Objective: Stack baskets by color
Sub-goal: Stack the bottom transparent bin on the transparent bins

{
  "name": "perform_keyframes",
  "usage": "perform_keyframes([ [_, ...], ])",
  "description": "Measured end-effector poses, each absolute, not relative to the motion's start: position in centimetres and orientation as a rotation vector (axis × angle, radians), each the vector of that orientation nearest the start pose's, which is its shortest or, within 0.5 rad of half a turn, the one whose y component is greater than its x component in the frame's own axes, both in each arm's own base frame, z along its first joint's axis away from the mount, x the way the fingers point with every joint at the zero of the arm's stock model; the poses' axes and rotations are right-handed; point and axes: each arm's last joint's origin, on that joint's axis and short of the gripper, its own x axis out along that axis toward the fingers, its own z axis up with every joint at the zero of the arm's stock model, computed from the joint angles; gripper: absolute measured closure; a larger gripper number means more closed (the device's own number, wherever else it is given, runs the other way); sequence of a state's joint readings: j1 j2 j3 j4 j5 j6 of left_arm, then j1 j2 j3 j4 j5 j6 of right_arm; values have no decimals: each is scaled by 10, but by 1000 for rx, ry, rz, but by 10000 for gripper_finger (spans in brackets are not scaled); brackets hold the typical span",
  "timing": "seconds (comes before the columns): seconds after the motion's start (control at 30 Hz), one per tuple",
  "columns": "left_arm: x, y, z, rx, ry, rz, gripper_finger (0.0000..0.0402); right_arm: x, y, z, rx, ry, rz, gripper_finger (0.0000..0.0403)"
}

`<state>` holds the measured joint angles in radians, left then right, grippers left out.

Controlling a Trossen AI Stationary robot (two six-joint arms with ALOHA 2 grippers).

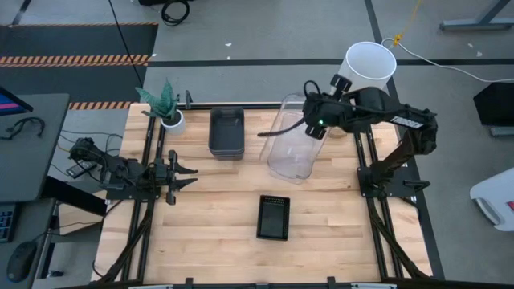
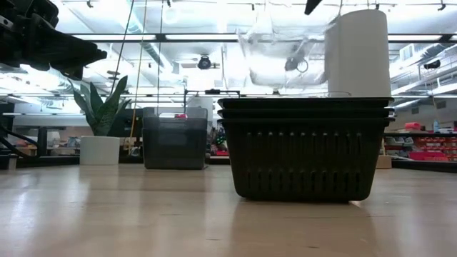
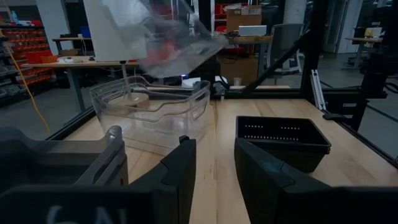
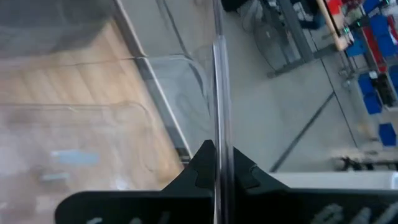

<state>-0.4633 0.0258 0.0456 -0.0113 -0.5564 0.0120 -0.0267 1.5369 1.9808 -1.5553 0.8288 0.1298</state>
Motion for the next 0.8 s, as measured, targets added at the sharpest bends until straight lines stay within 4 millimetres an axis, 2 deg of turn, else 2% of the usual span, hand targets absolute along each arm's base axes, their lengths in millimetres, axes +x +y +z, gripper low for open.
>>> perform_keyframes([
  [0.2,89,-28,176,8,-7,93,285,244,-41,439,-364,1089,-808,397],
  [0.4,89,-28,176,8,-7,93,285,251,-53,407,-367,1241,-766,397],
  [0.57,89,-28,176,8,-7,93,285,259,-61,380,-351,1294,-751,396],
  [0.7,89,-28,176,8,-7,93,285,264,-68,368,-307,1309,-653,396],
  [0.8,89,-28,176,8,-7,93,285,267,-74,361,-207,1303,-526,396],
])
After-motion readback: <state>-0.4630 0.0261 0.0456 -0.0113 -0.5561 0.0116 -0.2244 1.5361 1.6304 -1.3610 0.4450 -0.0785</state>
